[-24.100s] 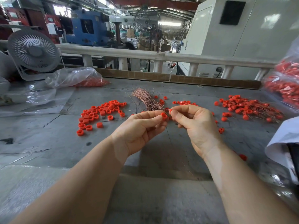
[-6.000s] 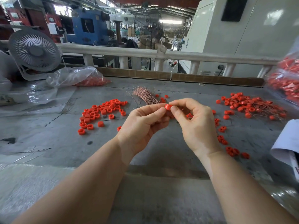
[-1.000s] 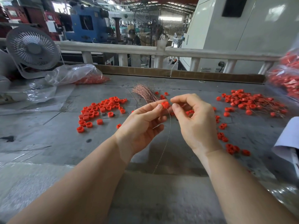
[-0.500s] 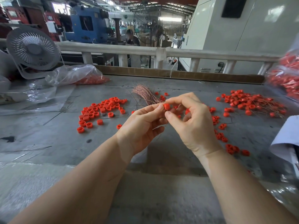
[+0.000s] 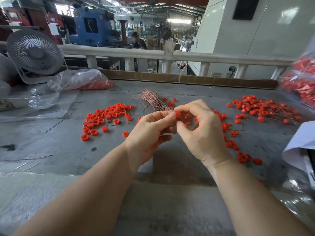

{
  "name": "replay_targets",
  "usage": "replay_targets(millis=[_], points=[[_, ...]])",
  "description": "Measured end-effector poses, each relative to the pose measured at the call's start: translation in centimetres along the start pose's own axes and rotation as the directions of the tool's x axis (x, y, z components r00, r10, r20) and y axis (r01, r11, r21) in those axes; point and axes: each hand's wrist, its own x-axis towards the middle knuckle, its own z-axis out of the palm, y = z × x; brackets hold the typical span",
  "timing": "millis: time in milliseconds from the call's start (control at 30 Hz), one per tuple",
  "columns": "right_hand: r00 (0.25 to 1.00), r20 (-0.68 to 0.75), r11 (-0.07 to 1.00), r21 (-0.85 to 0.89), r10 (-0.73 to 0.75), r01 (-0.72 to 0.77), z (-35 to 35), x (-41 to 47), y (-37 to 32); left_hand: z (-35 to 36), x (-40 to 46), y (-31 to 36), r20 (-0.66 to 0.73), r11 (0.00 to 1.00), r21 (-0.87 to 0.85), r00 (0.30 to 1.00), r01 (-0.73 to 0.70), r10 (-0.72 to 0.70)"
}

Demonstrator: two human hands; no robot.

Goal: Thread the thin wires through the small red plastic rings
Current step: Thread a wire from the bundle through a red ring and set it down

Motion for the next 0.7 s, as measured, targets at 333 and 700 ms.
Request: replay_targets(millis=[333,700], points=[[1.0,-0.022,1.0,0.006,-0.017,0.018,0.25,0.22,0.49,0.24,-0.18,0.49,-0.037,0.999,0.034,0.999,-0.002,0.003],[0.999,-0.002,0.999,-0.001,-0.032,0.032,0.16,0.32,0.59,0.1,-0.16,0.48,-0.034,0.999,0.043,0.999,0.029,-0.027]])
